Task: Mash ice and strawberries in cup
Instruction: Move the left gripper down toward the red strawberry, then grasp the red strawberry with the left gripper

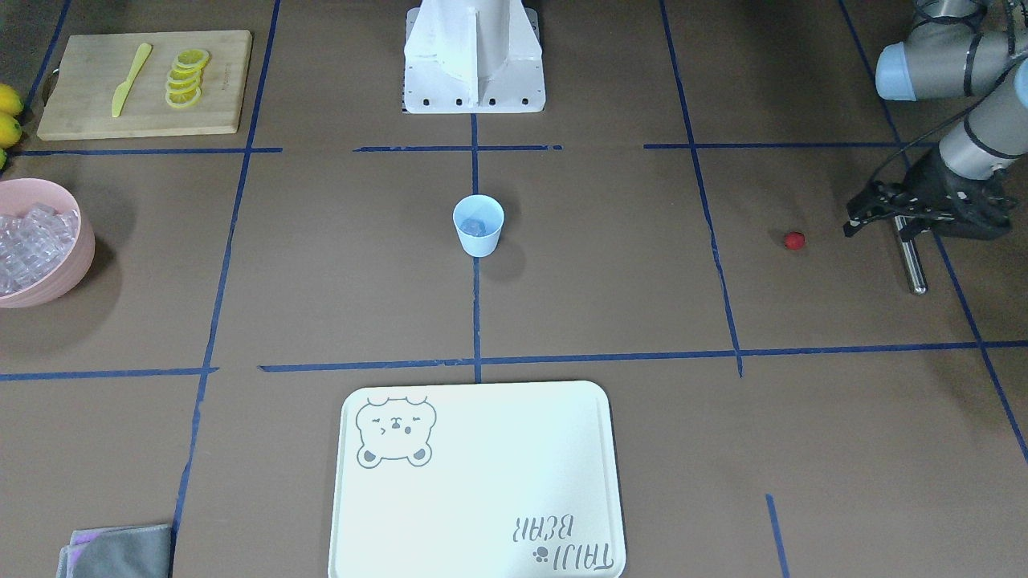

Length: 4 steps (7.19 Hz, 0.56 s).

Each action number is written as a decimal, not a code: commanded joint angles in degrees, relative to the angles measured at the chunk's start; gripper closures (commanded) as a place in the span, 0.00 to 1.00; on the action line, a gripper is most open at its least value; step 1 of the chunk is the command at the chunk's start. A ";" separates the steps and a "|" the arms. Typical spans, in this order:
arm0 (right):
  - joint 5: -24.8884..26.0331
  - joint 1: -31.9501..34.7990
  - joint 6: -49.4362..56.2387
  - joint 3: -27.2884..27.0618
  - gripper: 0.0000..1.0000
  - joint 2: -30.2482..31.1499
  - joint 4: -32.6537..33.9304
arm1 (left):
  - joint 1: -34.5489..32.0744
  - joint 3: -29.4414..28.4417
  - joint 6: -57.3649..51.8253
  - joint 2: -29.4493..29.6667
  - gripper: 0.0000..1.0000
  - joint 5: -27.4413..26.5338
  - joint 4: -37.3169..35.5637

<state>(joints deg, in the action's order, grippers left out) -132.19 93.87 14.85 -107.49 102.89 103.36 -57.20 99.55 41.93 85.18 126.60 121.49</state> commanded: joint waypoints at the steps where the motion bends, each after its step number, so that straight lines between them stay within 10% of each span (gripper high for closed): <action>1: 0.00 0.00 0.00 0.00 0.01 0.03 0.00 | 7.95 0.21 7.96 0.16 0.00 -5.63 4.09; 4: 0.00 0.00 0.00 0.09 0.01 0.03 0.00 | 9.56 -0.58 8.78 0.95 0.00 -6.45 4.46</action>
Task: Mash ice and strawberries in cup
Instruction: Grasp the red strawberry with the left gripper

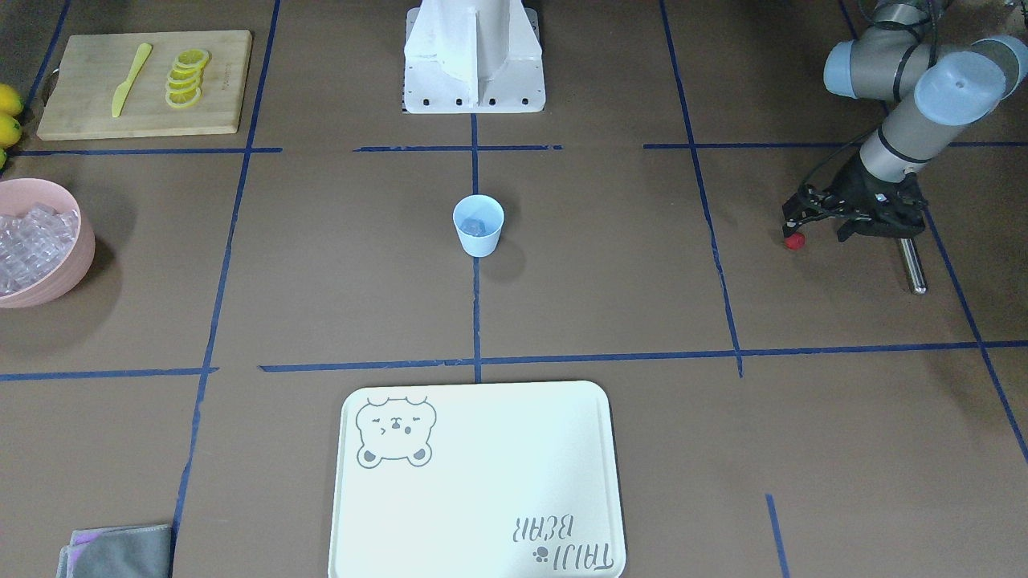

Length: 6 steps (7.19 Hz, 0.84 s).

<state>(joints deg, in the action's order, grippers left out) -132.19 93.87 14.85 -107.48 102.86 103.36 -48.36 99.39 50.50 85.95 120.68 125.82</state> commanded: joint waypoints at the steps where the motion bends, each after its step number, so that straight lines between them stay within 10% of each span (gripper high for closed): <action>1: 0.09 0.00 0.00 0.08 0.01 -0.03 0.00 | 1.77 -0.60 0.30 0.27 0.00 -1.67 0.13; 5: 0.09 0.00 0.00 0.17 0.01 -0.03 0.00 | 2.66 -1.57 0.21 0.27 0.01 -2.47 0.13; 6: 0.00 0.00 0.00 0.17 0.01 -0.03 0.00 | 2.66 -1.57 0.30 0.27 0.48 -2.47 0.04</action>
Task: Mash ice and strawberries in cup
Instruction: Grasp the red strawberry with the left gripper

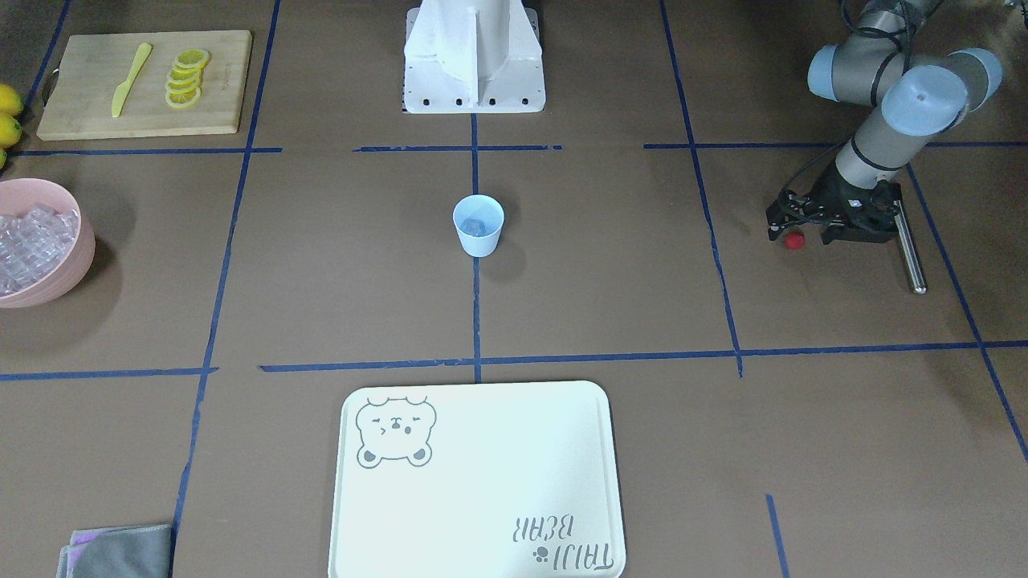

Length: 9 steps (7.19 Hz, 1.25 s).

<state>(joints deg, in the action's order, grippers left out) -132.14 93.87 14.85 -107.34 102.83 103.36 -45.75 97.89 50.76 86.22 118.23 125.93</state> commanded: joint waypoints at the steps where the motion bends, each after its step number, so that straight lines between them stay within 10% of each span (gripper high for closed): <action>1: -0.05 0.00 0.00 -0.06 0.01 0.00 0.00 | 0.04 -0.07 0.04 0.00 0.86 -0.02 -0.07; 6: -0.05 0.00 0.00 -0.23 0.01 -0.18 0.00 | -0.40 7.11 -0.22 -0.52 1.00 0.60 -3.21; 9: -0.05 0.00 0.00 -0.41 0.01 -0.18 0.00 | -0.66 23.43 -0.75 0.79 1.00 0.77 -23.81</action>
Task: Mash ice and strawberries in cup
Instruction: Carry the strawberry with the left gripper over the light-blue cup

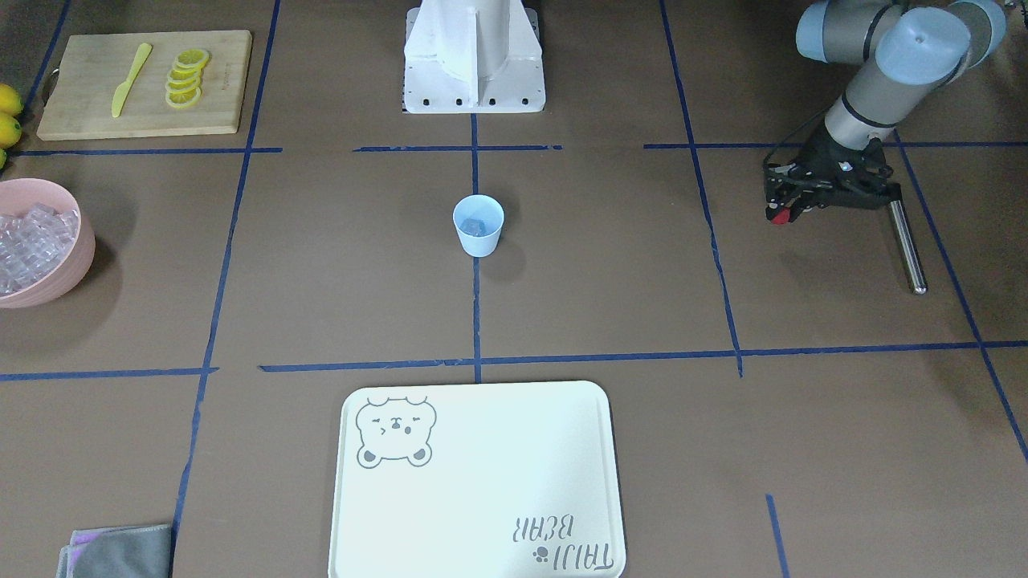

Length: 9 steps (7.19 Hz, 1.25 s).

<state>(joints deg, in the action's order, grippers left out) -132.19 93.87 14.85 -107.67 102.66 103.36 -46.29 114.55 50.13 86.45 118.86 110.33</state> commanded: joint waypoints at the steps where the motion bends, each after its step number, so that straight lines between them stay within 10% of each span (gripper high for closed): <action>1: 0.00 0.00 0.00 -0.17 0.01 0.00 -0.09 | -0.11 11.87 -0.12 5.44 0.99 0.06 -19.86; 3: 0.00 0.00 0.00 -0.17 0.01 0.00 -0.09 | 1.02 11.76 0.84 19.83 0.97 -0.20 -32.60; 9: -3.69 0.00 -0.26 -1.32 0.01 1.58 -1.76 | 13.06 -5.08 18.75 43.67 0.96 -4.07 -32.63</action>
<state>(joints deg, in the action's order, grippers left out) -135.78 93.87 14.61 -108.92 104.16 101.54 -34.07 114.22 65.90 124.77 115.03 77.64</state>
